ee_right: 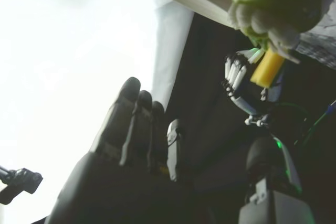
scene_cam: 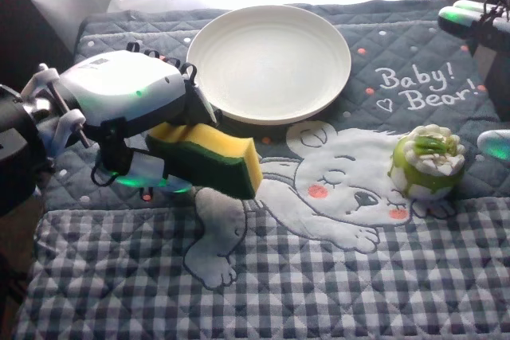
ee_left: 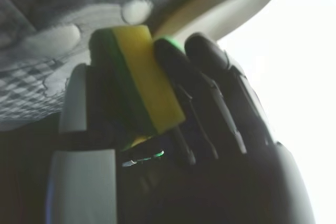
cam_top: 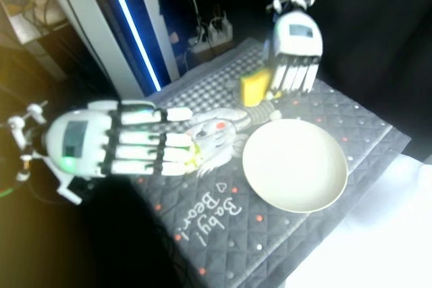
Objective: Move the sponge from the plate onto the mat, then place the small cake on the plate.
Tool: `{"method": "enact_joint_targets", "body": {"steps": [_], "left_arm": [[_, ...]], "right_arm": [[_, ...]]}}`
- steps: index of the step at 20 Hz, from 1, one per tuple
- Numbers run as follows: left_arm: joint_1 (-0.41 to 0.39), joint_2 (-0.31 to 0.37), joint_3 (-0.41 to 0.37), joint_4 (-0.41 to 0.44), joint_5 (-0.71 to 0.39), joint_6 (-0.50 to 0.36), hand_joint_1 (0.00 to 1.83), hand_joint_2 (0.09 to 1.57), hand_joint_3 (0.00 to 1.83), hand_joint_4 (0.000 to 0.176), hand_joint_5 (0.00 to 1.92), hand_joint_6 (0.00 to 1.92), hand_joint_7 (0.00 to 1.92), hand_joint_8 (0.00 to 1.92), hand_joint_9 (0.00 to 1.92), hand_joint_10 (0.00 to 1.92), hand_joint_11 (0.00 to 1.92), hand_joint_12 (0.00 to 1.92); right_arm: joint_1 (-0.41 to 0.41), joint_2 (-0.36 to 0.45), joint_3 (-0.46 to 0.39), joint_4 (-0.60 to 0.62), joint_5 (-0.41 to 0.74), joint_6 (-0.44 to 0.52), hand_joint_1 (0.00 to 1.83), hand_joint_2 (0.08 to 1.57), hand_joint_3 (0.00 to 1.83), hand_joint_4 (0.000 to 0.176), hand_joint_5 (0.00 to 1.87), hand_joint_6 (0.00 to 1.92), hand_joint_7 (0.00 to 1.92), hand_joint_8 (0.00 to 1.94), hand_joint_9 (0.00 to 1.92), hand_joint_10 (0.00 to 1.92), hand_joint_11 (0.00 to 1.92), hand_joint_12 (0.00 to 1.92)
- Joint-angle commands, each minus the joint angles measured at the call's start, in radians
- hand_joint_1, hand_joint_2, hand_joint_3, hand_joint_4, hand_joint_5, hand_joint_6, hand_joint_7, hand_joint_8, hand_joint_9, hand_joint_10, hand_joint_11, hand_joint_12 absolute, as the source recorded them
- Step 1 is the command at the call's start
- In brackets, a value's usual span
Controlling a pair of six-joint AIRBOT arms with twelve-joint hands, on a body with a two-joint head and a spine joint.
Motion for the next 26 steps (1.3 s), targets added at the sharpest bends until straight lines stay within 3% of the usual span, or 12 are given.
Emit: {"method": "enact_joint_targets", "body": {"steps": [1, 4, 10, 15, 16, 18, 21, 22, 23, 24, 25, 26], "left_arm": [[-0.006, 0.005, 0.003, -0.014, -0.121, -0.001, 0.85, 0.96, 0.00, 0.000, 0.69, 0.03, 0.88, 0.05, 0.74, 0.42, 0.31, 1.34], [0.016, 0.034, -0.020, -0.031, -0.168, -0.001, 0.69, 0.86, 0.00, 0.084, 0.22, 0.00, 0.48, 0.00, 0.48, 0.02, 0.01, 1.13], [0.122, 0.149, -0.127, -0.113, -0.410, -0.001, 0.59, 0.83, 0.00, 0.132, 0.11, 0.00, 0.33, 0.00, 0.35, 0.01, 0.00, 0.95], [0.213, 0.224, -0.191, -0.179, -0.608, -0.008, 0.71, 0.82, 0.00, 0.042, 0.14, 0.00, 0.28, 0.00, 0.30, 0.00, 0.00, 1.01], [0.218, 0.226, -0.193, -0.181, -0.626, -0.013, 0.79, 0.80, 0.00, 0.054, 0.12, 0.00, 0.23, 0.00, 0.23, 0.01, 0.00, 0.74], [0.221, 0.222, -0.193, -0.187, -0.642, -0.017, 0.70, 0.80, 0.00, 0.066, 0.11, 0.00, 0.29, 0.00, 0.35, 0.03, 0.00, 1.14], [0.225, 0.217, -0.193, -0.193, -0.650, -0.019, 0.69, 0.80, 0.00, 0.074, 0.11, 0.00, 0.29, 0.01, 0.35, 0.01, 0.00, 1.11], [0.227, 0.217, -0.193, -0.194, -0.653, -0.023, 0.72, 0.80, 0.00, 0.091, 0.09, 0.00, 0.29, 0.00, 0.35, 0.01, 0.00, 1.05], [0.229, 0.217, -0.193, -0.195, -0.655, -0.026, 0.72, 0.79, 0.00, 0.089, 0.09, 0.00, 0.32, 0.00, 0.38, 0.01, 0.00, 1.12], [0.232, 0.217, -0.193, -0.196, -0.654, -0.026, 0.71, 0.80, 0.00, 0.085, 0.08, 0.00, 0.29, 0.00, 0.37, 0.00, 0.00, 1.08], [0.234, 0.216, -0.193, -0.197, -0.650, -0.027, 0.70, 0.79, 0.00, 0.084, 0.09, 0.00, 0.29, 0.00, 0.37, 0.00, 0.00, 1.09], [0.237, 0.215, -0.193, -0.198, -0.644, -0.028, 0.73, 0.80, 0.00, 0.070, 0.11, 0.01, 0.30, 0.00, 0.37, 0.00, 0.00, 1.07]], "right_arm": [[0.035, -0.010, 0.011, 0.046, 0.122, 0.005, 0.56, 1.17, 0.01, 0.103, 0.06, 0.00, 0.06, 0.00, 0.11, 0.00, 0.14, 0.19], [0.112, -0.062, 0.047, 0.012, 0.089, 0.011, 0.60, 1.08, 0.00, 0.105, 0.06, 0.00, 0.08, 0.01, 0.12, 0.00, 0.06, 0.28], [0.165, -0.115, 0.093, -0.088, -0.066, 0.066, 0.65, 0.96, 0.00, 0.155, 0.06, 0.00, 0.13, 0.00, 0.16, 0.00, 0.00, 0.67], [0.167, -0.115, 0.105, -0.173, -0.210, 0.066, 0.77, 0.93, 0.00, 0.125, 0.08, 0.00, 0.13, 0.00, 0.23, 0.00, 0.00, 0.93], [0.169, -0.118, 0.111, -0.183, -0.237, 0.066, 0.85, 0.90, 0.00, 0.122, 0.14, 0.01, 0.17, 0.00, 0.27, 0.01, 0.05, 1.02], [0.181, -0.128, 0.127, -0.207, -0.291, 0.066, 0.94, 0.88, 0.00, 0.143, 0.20, 0.00, 0.27, 0.01, 0.36, 0.01, 0.11, 1.00], [0.198, -0.138, 0.136, -0.242, -0.333, 0.066, 0.97, 0.86, 0.00, 0.134, 0.27, 0.00, 0.48, 0.01, 0.58, 0.05, 0.24, 1.18], [0.201, -0.140, 0.138, -0.249, -0.340, 0.066, 1.01, 0.87, 0.00, 0.098, 0.34, 0.01, 0.56, 0.02, 0.74, 0.13, 0.35, 1.38], [0.203, -0.141, 0.140, -0.254, -0.346, 0.066, 1.11, 0.88, 0.00, 0.057, 0.52, 0.06, 0.48, 0.55, 0.42, 1.40, 0.33, 1.86], [0.204, -0.142, 0.143, -0.256, -0.350, 0.066, 1.22, 0.93, 0.00, 0.004, 0.73, 0.05, 0.50, 0.90, 0.37, 1.45, 0.23, 1.84], [0.206, -0.143, 0.145, -0.258, -0.351, 0.066, 1.26, 1.07, 0.01, 0.000, 1.02, 0.43, 0.88, 1.18, 0.67, 1.55, 0.54, 1.91], [0.214, -0.143, 0.147, -0.260, -0.351, 0.066, 1.37, 1.05, 0.00, 0.000, 1.15, 0.40, 1.08, 0.88, 0.92, 1.29, 0.60, 1.61]]}}
